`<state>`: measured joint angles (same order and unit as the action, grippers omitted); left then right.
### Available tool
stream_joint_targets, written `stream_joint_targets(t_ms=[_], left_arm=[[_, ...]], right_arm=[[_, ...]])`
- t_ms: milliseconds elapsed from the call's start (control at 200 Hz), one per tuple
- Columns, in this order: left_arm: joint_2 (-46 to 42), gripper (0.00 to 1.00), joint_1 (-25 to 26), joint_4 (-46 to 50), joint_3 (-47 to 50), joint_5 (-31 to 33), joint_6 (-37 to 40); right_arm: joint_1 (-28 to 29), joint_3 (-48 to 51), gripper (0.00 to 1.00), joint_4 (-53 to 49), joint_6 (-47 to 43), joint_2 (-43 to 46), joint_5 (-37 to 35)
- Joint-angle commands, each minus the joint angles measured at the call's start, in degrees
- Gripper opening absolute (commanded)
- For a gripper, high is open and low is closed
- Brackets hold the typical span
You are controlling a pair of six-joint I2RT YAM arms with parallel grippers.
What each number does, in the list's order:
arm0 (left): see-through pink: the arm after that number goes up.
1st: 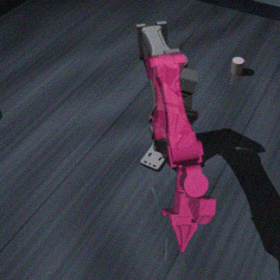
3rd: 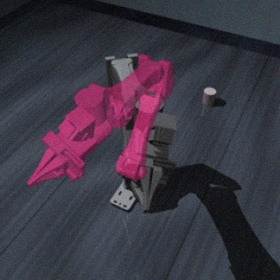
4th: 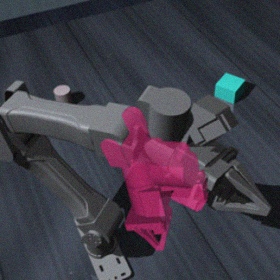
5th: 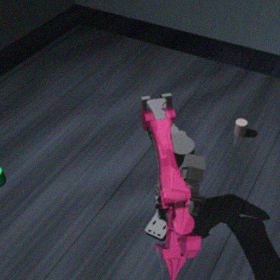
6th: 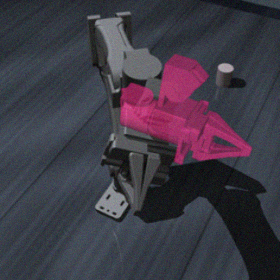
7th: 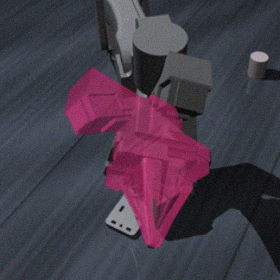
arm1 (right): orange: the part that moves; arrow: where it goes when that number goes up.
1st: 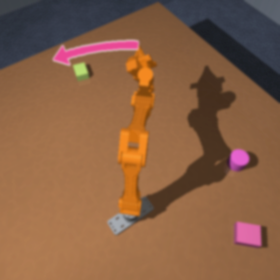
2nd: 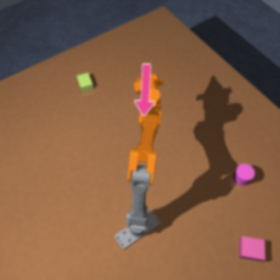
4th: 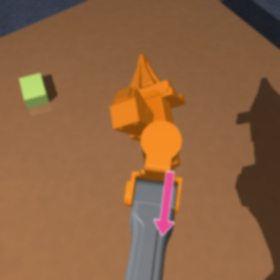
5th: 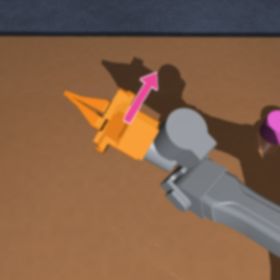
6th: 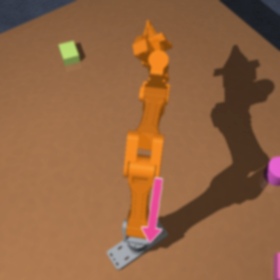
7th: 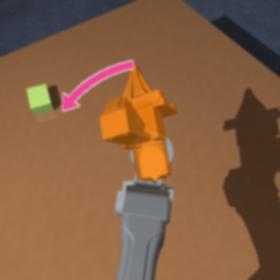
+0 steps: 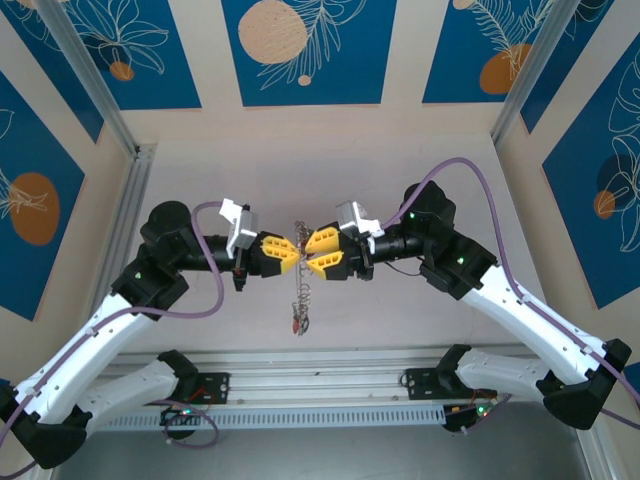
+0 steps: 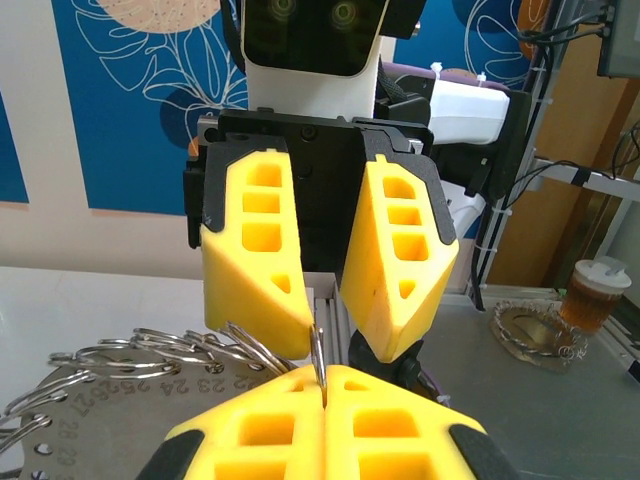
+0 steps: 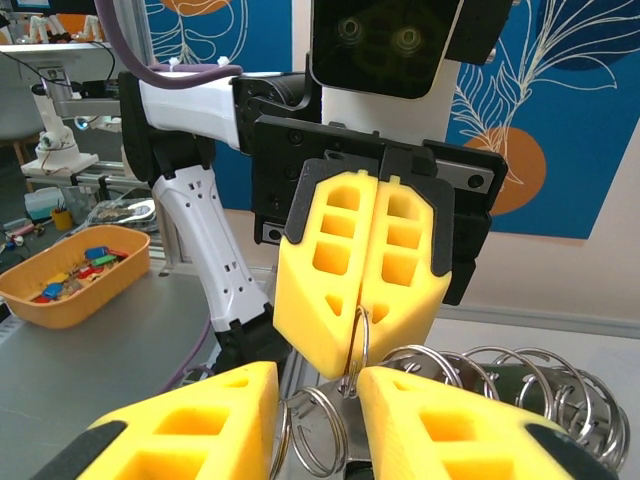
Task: Put the keys on the keyring
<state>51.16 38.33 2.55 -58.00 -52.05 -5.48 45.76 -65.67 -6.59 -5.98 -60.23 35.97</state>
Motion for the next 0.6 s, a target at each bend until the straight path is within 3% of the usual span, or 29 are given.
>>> stream_joint_targets(t_ms=[0, 205, 385, 595], left_arm=[[0.7, 0.0, 0.8, -3.3, 0.1, -1.4, 0.6], [0.2, 0.0, 0.8, -3.2, 0.3, -0.9, 0.7], [0.0, 0.0, 0.9, -3.7, 0.6, -0.6, 0.7], [-0.3, 0.0, 0.8, -3.7, 0.5, 0.0, 0.9]], right_arm=[[0.7, -1.0, 0.32, 1.0, 0.1, -1.6, -2.7], [0.0, -0.4, 0.33, 1.3, 0.6, -1.1, -3.7], [0.0, -0.2, 0.16, 1.1, 0.6, -1.0, -2.8], [0.1, 0.5, 0.22, 0.4, 0.5, -0.4, -1.2]])
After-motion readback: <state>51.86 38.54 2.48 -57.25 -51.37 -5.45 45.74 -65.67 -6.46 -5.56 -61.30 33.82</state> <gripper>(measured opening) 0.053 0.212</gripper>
